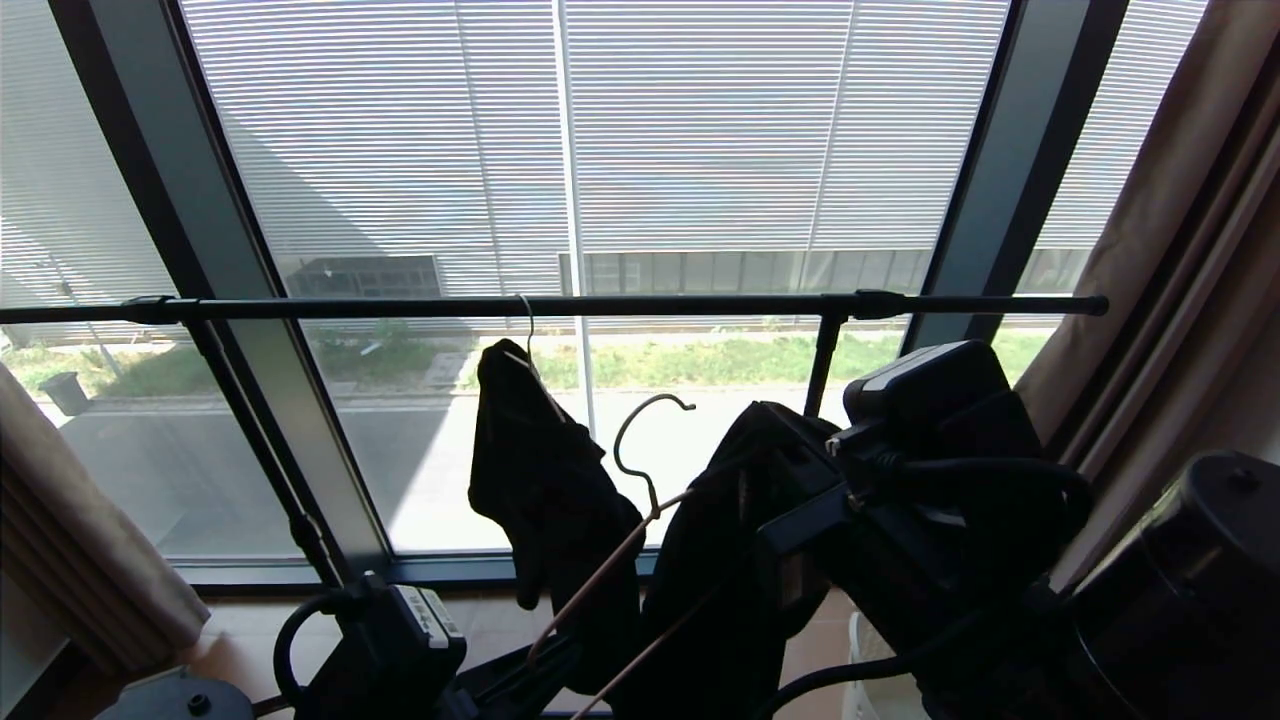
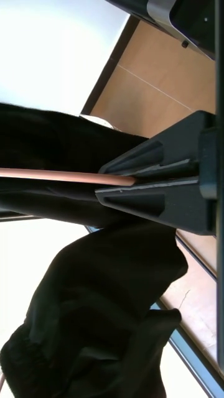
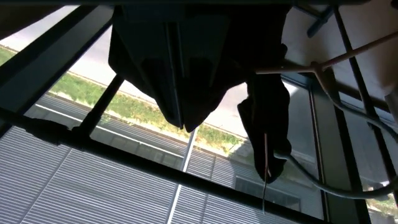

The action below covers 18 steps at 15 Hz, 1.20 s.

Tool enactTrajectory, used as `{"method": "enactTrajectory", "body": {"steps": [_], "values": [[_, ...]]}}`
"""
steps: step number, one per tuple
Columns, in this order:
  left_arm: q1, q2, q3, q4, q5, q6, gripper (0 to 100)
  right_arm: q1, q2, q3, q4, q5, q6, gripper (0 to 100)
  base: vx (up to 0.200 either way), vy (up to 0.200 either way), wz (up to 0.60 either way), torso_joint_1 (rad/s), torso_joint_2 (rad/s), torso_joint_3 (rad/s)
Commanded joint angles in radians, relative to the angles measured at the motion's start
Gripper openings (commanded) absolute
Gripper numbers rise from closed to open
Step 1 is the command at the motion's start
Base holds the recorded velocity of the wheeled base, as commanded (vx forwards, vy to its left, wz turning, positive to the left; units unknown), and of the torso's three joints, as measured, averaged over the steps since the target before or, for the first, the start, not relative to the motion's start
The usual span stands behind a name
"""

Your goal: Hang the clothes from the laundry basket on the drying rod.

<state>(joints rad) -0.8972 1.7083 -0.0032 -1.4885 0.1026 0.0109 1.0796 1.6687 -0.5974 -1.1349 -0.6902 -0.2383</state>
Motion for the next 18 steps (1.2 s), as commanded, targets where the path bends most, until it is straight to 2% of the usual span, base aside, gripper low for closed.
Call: {"method": "enactTrajectory", "body": {"steps": [1,5,6,13,18], "values": [[0.000,0.010,0.002,-0.006,0.000,0.000,0,0.014,-0.012,0.007,0.000,0.006,-0.001,0,0.000,0.000,0.00,0.000,0.00,0.000],[0.000,0.022,0.003,-0.045,0.000,0.000,0,0.023,-0.015,0.022,0.000,0.011,-0.001,0,0.000,0.000,0.00,0.000,0.00,0.000],[0.000,0.020,0.003,-0.059,0.000,0.000,0,0.023,-0.015,0.028,0.000,0.017,-0.003,100,0.000,0.000,0.00,0.000,0.00,0.000],[-0.005,0.030,0.003,-0.082,0.000,0.000,0,0.023,-0.023,-0.005,0.001,-0.009,-0.007,100,0.000,0.000,0.00,0.000,0.00,0.000],[-0.023,0.025,0.003,-0.082,0.002,0.001,0,-0.010,0.014,-0.019,0.000,-0.037,-0.006,100,0.000,0.000,0.00,0.000,0.00,0.000]]}}
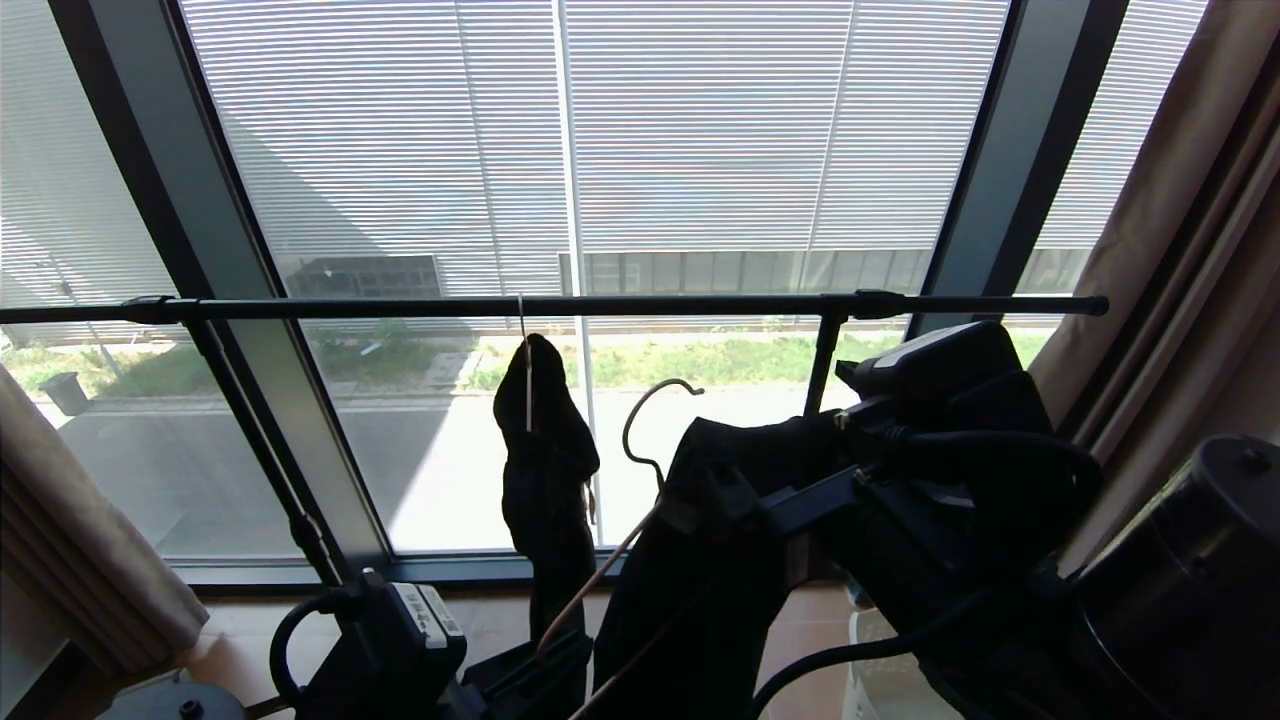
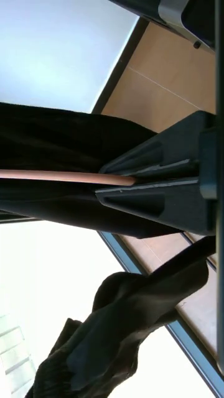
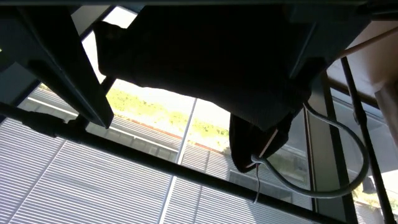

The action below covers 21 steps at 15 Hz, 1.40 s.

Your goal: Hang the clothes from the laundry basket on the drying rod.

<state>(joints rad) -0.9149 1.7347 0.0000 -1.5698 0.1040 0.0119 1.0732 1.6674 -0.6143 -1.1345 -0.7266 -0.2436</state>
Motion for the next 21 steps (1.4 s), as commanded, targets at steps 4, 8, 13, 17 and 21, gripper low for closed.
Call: {"method": "enactTrajectory", "body": {"steps": [4,8,13,17,21], "values": [[-0.013,-0.018,0.000,-0.001,0.002,-0.001,0,-0.007,0.048,-0.005,-0.002,-0.004,0.000,100,0.000,0.000,0.00,0.000,0.00,0.000],[-0.009,-0.021,0.000,-0.001,0.000,-0.003,0,-0.007,0.057,0.004,-0.001,-0.004,0.000,100,0.000,0.000,0.00,0.000,0.00,0.000],[0.037,-0.020,0.000,-0.001,0.000,-0.006,0,-0.007,0.055,0.008,-0.001,-0.002,0.000,100,0.000,0.000,0.00,0.000,0.00,0.000],[0.051,-0.023,0.000,-0.001,0.000,-0.006,0,-0.007,0.055,0.019,-0.001,-0.002,0.000,100,0.000,0.000,0.00,0.000,0.00,0.000],[0.059,-0.023,0.000,-0.001,0.000,-0.007,0,-0.007,0.054,0.019,-0.002,-0.002,0.000,100,0.000,0.000,0.00,0.000,0.00,0.000]]}}
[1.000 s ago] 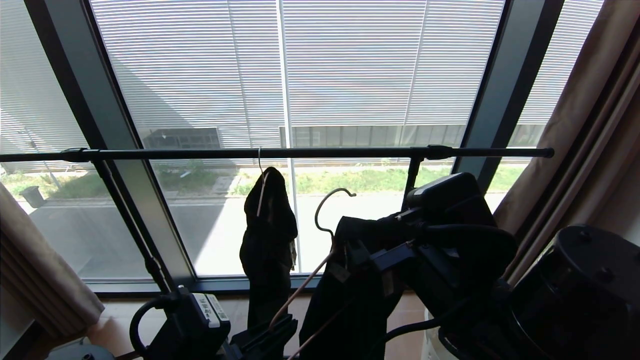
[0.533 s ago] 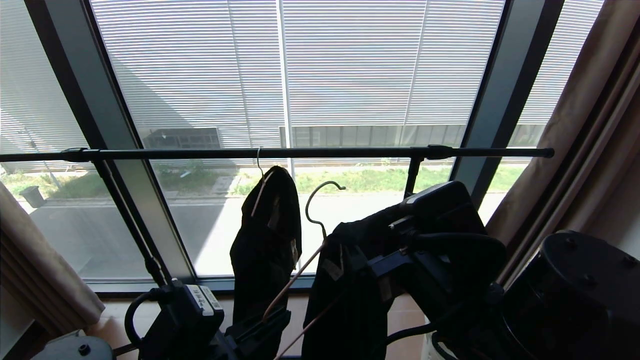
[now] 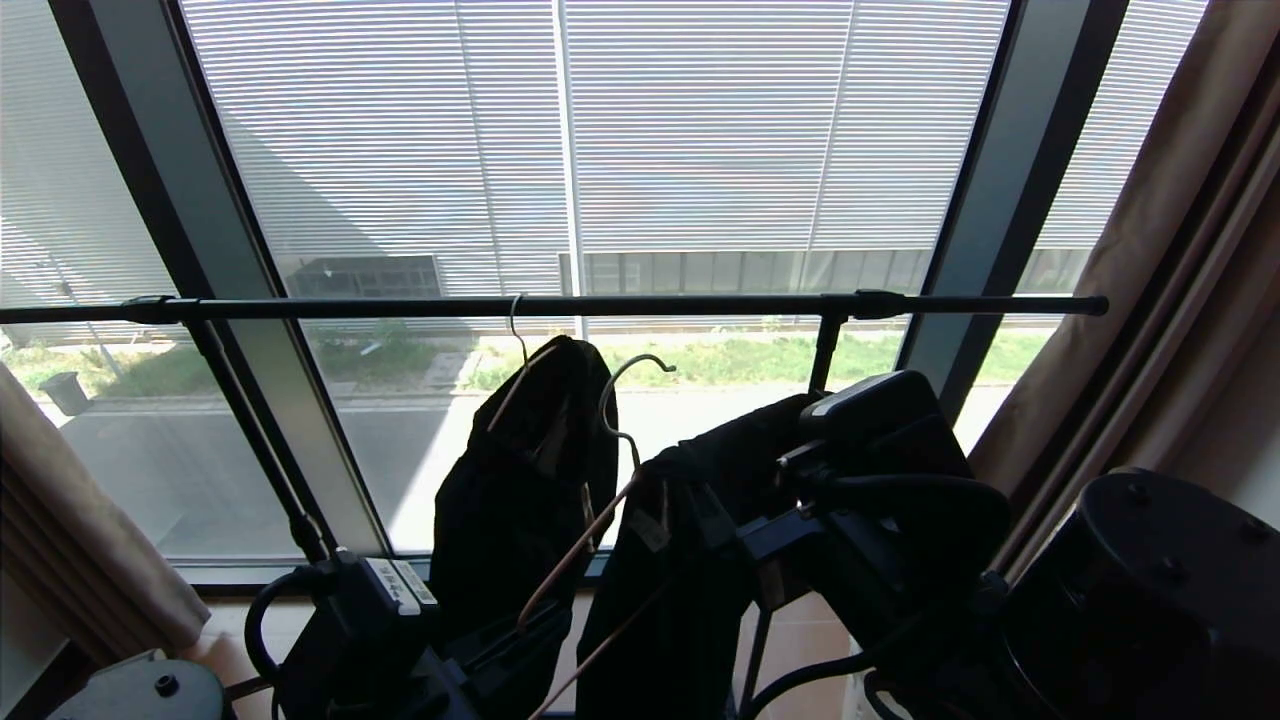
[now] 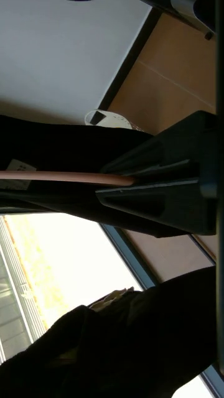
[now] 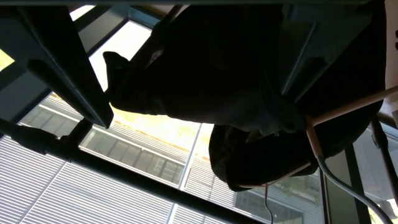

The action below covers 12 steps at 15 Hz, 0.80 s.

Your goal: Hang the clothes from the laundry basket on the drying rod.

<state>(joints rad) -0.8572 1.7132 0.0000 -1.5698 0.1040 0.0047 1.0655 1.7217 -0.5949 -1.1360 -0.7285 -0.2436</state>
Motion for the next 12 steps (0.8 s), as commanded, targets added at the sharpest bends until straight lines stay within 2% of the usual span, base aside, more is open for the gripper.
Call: {"method": "enactTrajectory", "body": {"steps": [1,12], "values": [[0.003,-0.001,0.000,-0.001,0.000,0.000,0,0.001,0.001,0.001,0.001,0.000,0.000,100,0.000,0.000,0.00,0.000,0.00,0.000],[0.030,-0.003,0.000,-0.001,0.000,0.000,0,0.001,-0.001,0.010,-0.001,0.001,-0.002,100,0.000,0.000,0.00,0.000,0.00,0.000]]}}
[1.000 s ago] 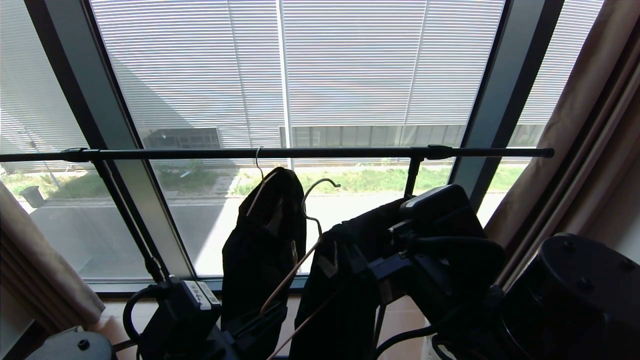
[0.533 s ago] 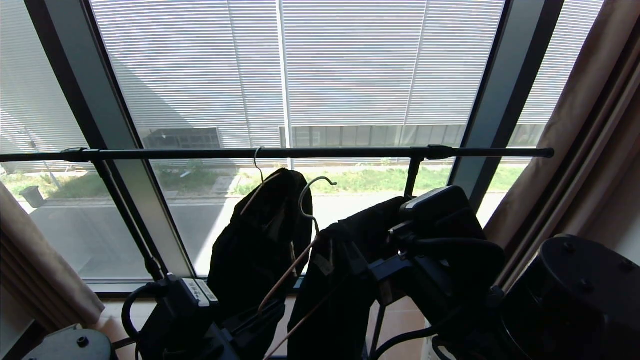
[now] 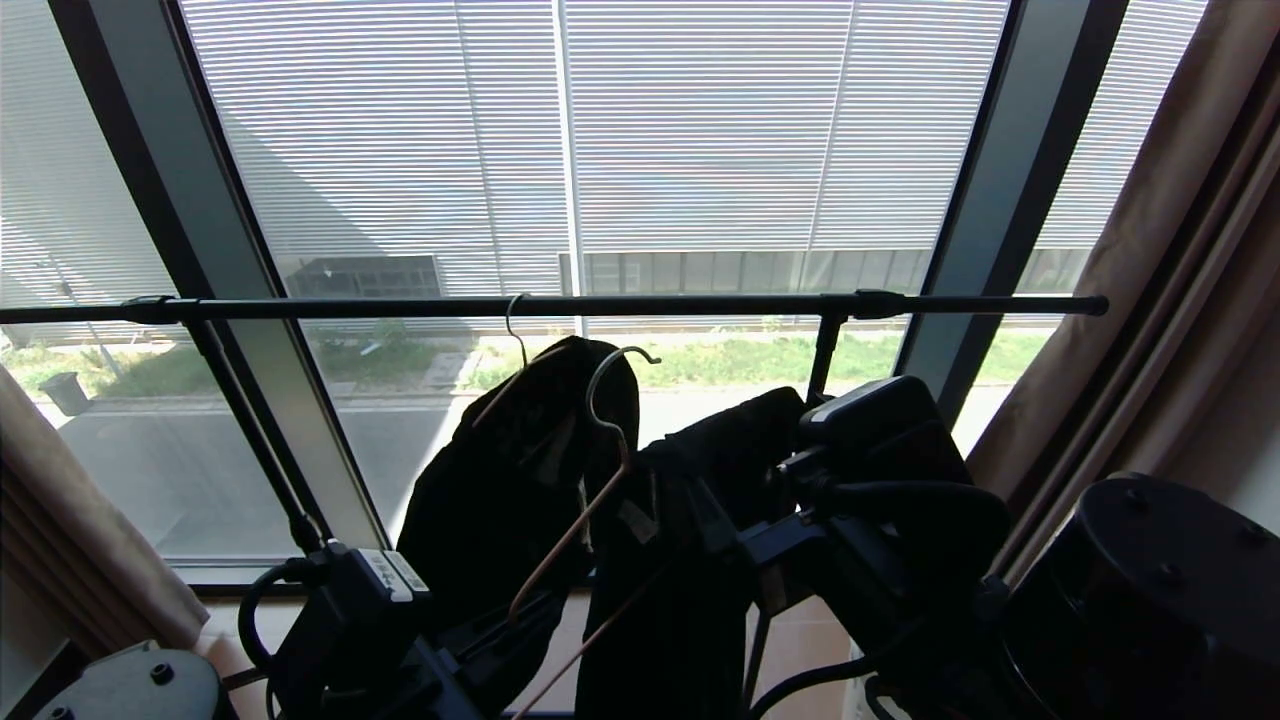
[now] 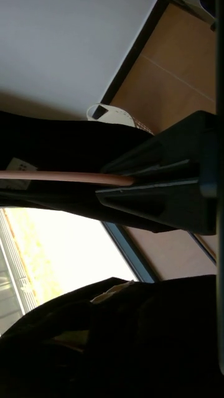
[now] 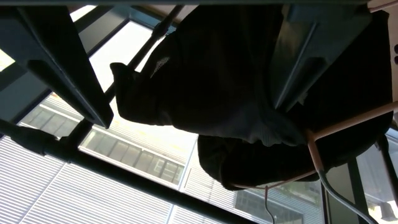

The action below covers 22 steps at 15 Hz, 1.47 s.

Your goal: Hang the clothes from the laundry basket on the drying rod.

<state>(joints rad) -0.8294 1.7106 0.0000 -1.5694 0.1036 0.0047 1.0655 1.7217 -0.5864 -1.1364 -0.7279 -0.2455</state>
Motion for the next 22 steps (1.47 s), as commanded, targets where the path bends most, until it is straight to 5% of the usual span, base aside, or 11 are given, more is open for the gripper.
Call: {"method": "enactTrajectory", "body": {"steps": [1,5,12,14,15,18,19,22], "values": [[0.012,0.000,0.000,-0.001,0.001,0.000,0,0.001,-0.001,0.003,0.001,0.001,-0.001,100,0.000,0.000,0.00,0.000,0.00,0.000],[0.018,0.000,0.000,-0.001,0.001,0.000,0,0.001,-0.001,0.045,0.000,0.008,-0.038,100,0.000,0.000,0.00,0.000,0.00,0.000],[0.018,-0.022,0.000,-0.001,-0.007,-0.005,0,0.001,-0.088,0.148,0.001,0.174,-0.095,100,0.000,0.000,0.00,0.000,0.00,0.000],[0.045,-0.026,0.000,-0.001,-0.015,-0.011,0,-0.041,-0.154,0.174,0.014,0.263,-0.110,100,0.000,0.000,0.00,0.000,0.00,0.000],[0.107,-0.046,0.000,-0.001,-0.099,-0.008,0,-0.107,-0.182,0.181,0.041,0.429,-0.121,100,0.000,0.000,0.00,0.000,0.00,0.000],[0.197,-0.105,0.000,-0.001,-0.240,-0.012,0,-0.211,-0.237,0.146,0.216,0.567,-0.121,100,0.000,0.000,0.00,0.000,0.00,0.000],[0.242,-0.151,0.000,0.031,-0.338,-0.008,0,-0.288,-0.347,0.066,0.477,0.705,-0.124,100,0.000,0.000,0.00,0.000,0.00,0.000],[0.282,-0.218,0.000,0.149,-0.447,0.000,0,-0.447,-0.476,-0.158,0.934,0.970,-0.179,100,0.000,0.000,0.00,0.000,0.00,0.000]]}}
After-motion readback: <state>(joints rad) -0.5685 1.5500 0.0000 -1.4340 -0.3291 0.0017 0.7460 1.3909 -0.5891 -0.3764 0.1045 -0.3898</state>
